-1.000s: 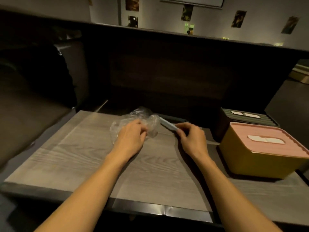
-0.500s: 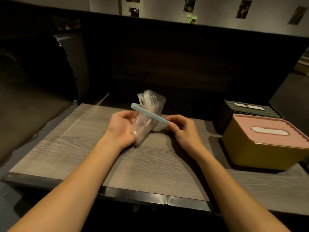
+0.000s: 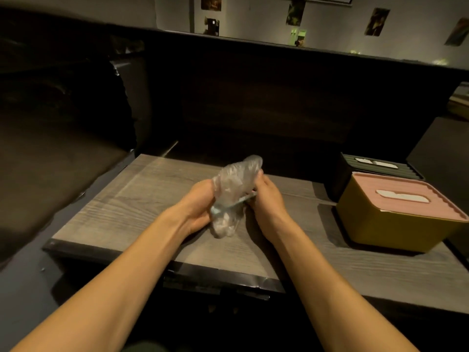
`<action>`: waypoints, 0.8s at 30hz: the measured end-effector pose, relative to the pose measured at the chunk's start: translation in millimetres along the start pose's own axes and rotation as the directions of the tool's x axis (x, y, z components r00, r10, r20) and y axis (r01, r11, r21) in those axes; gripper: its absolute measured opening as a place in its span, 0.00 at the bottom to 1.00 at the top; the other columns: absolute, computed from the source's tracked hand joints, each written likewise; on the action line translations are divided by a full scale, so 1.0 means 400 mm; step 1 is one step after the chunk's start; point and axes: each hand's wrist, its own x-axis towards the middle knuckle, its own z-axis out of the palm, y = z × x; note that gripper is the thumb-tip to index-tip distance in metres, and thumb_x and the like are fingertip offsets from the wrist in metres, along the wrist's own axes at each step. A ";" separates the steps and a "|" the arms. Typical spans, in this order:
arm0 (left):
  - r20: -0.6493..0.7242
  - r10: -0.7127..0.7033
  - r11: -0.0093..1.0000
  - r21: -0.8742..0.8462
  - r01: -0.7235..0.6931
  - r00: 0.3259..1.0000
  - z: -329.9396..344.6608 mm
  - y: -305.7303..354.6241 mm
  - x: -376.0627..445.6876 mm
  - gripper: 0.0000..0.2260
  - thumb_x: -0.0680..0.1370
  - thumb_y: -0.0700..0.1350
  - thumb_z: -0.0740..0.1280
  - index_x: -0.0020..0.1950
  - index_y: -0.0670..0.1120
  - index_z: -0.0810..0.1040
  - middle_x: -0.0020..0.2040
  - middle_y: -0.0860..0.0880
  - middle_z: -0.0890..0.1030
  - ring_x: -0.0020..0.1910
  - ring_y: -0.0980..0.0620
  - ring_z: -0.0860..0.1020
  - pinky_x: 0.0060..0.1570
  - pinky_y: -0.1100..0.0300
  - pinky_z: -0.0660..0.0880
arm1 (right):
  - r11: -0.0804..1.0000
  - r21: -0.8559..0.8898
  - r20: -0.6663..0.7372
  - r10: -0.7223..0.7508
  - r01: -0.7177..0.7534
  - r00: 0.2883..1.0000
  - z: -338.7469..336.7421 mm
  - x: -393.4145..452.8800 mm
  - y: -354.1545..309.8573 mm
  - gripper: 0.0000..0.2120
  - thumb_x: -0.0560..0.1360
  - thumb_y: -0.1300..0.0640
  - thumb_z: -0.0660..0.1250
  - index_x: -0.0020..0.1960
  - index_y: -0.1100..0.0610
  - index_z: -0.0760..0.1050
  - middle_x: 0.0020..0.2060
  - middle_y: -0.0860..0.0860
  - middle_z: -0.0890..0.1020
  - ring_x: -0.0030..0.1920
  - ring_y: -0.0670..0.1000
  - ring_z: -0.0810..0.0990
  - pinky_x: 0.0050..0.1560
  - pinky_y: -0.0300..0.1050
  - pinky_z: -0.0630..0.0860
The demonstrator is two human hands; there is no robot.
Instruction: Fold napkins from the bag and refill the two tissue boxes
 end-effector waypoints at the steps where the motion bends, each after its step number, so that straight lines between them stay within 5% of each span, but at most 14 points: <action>1: -0.050 0.029 0.989 0.148 -0.021 0.998 0.005 0.002 -0.016 0.09 0.83 0.43 0.67 0.49 0.39 0.83 0.44 0.42 0.85 0.41 0.52 0.85 0.43 0.60 0.82 | 0.994 0.108 0.023 0.033 -0.036 0.999 0.025 -0.013 0.000 0.24 0.86 0.40 0.57 0.70 0.56 0.76 0.59 0.57 0.84 0.57 0.52 0.85 0.58 0.49 0.82; 4: -0.019 0.161 0.748 0.655 -0.110 0.987 -0.011 0.012 -0.059 0.10 0.80 0.43 0.71 0.47 0.35 0.83 0.41 0.40 0.84 0.38 0.51 0.81 0.35 0.65 0.77 | 0.989 0.148 0.055 -0.004 -0.004 0.998 0.091 -0.064 0.003 0.26 0.85 0.39 0.57 0.75 0.55 0.70 0.62 0.55 0.81 0.59 0.51 0.83 0.56 0.45 0.80; 7: 0.041 0.247 0.575 0.798 -0.180 0.968 -0.052 0.046 -0.128 0.06 0.79 0.40 0.71 0.50 0.37 0.84 0.44 0.40 0.85 0.43 0.45 0.83 0.43 0.60 0.80 | 0.991 0.035 0.097 -0.134 0.131 0.986 0.146 -0.126 0.009 0.14 0.86 0.53 0.63 0.71 0.50 0.72 0.65 0.54 0.78 0.59 0.51 0.83 0.52 0.44 0.82; 11: 0.024 0.261 0.535 0.828 -0.165 0.965 -0.126 0.071 -0.258 0.05 0.79 0.48 0.72 0.53 0.52 0.87 0.45 0.48 0.87 0.46 0.52 0.85 0.48 0.54 0.81 | 0.986 0.023 0.204 -0.165 0.164 0.965 0.209 -0.246 0.034 0.10 0.86 0.59 0.60 0.65 0.53 0.76 0.61 0.54 0.81 0.48 0.44 0.86 0.41 0.38 0.81; 15: 0.017 0.255 0.518 0.842 -0.151 0.967 -0.192 0.077 -0.360 0.06 0.79 0.47 0.72 0.49 0.45 0.87 0.47 0.39 0.86 0.42 0.49 0.83 0.41 0.62 0.77 | 0.949 -0.116 0.318 -0.245 0.294 0.916 0.259 -0.324 0.068 0.10 0.88 0.57 0.56 0.63 0.52 0.75 0.60 0.52 0.80 0.57 0.49 0.83 0.50 0.39 0.82; 24: -0.180 0.285 0.603 0.797 -0.030 0.941 -0.375 -0.129 -0.559 0.06 0.78 0.43 0.70 0.45 0.44 0.86 0.44 0.35 0.84 0.42 0.45 0.82 0.43 0.50 0.77 | 0.897 -0.237 0.446 -0.242 0.374 0.862 0.389 -0.443 0.324 0.11 0.86 0.58 0.55 0.58 0.49 0.76 0.57 0.53 0.81 0.58 0.51 0.81 0.61 0.50 0.79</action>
